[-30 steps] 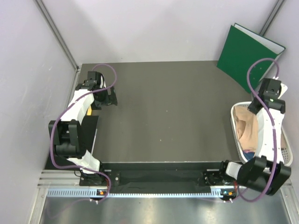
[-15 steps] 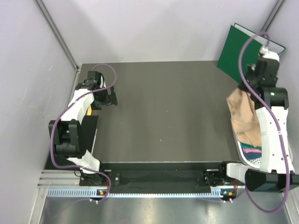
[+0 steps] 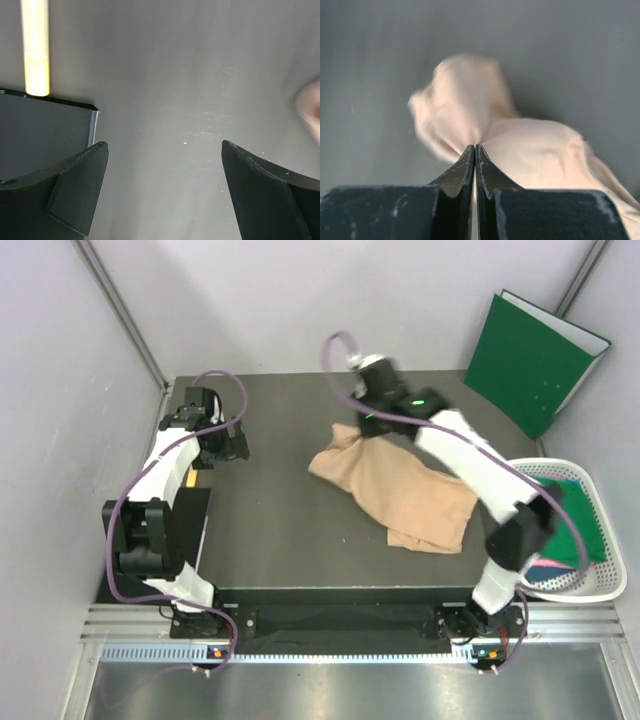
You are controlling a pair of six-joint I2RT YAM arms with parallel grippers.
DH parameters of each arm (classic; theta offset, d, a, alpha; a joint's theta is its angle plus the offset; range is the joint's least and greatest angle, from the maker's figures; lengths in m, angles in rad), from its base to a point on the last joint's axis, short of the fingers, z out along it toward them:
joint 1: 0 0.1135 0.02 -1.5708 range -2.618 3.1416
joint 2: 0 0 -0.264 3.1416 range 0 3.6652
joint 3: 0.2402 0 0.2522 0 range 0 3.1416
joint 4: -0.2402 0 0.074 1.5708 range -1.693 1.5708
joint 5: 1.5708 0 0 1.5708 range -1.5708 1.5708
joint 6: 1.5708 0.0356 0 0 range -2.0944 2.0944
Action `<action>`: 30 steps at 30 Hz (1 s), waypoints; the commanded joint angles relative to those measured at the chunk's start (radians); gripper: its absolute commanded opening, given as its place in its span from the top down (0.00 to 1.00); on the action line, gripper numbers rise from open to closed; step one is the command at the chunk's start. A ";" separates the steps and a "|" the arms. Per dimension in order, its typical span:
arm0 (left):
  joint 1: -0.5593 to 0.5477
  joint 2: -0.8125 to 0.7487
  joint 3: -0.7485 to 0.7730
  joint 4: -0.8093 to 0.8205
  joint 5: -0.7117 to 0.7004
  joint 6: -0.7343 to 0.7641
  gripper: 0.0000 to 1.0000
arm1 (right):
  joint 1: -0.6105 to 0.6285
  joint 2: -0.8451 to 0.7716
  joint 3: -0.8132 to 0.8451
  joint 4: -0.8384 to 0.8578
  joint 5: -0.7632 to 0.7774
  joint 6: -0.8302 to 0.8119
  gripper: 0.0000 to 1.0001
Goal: Fold and stack the t-shirts
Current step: Move the tshirt to the center of the board
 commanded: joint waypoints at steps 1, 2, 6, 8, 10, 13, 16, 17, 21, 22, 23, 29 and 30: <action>-0.003 -0.063 0.035 -0.012 -0.056 0.008 0.00 | 0.213 0.208 0.206 -0.047 -0.059 -0.050 1.00; -0.003 -0.067 0.033 -0.013 -0.067 0.008 0.00 | 0.278 0.244 0.270 -0.069 -0.073 -0.060 1.00; -0.003 -0.075 0.030 -0.016 -0.084 0.009 0.00 | 0.362 0.325 0.506 -0.102 -0.149 -0.048 1.00; -0.003 -0.076 0.027 -0.021 -0.094 0.009 0.00 | 0.364 0.281 0.502 -0.054 -0.212 -0.011 1.00; -0.003 -0.080 0.022 -0.021 -0.110 0.009 0.00 | 0.364 0.212 0.464 0.001 -0.214 -0.002 1.00; -0.003 -0.083 0.009 -0.013 -0.104 0.009 0.00 | 0.337 0.116 0.421 0.034 -0.193 0.012 1.00; -0.003 -0.076 0.004 -0.013 -0.094 0.006 0.00 | 0.274 -0.017 0.318 0.066 -0.144 0.032 1.00; -0.003 -0.073 0.002 -0.013 -0.093 0.006 0.00 | 0.220 -0.061 0.268 0.114 -0.139 0.053 1.00; -0.003 -0.064 -0.002 -0.010 -0.078 0.000 0.00 | 0.021 -0.268 -0.054 0.195 -0.108 0.116 1.00; -0.003 -0.066 -0.005 -0.009 -0.073 -0.002 0.00 | -0.024 -0.330 -0.187 0.204 -0.088 0.129 1.00; -0.003 -0.063 -0.007 -0.006 -0.061 -0.002 0.00 | -0.114 -0.360 -0.255 0.212 -0.084 0.139 1.00; -0.005 -0.064 -0.031 0.011 0.023 -0.009 0.01 | -0.384 -0.480 -0.630 0.225 0.076 0.202 1.00; -0.008 -0.066 -0.037 0.019 0.057 -0.009 0.00 | -0.407 -0.489 -0.652 0.222 0.105 0.216 1.00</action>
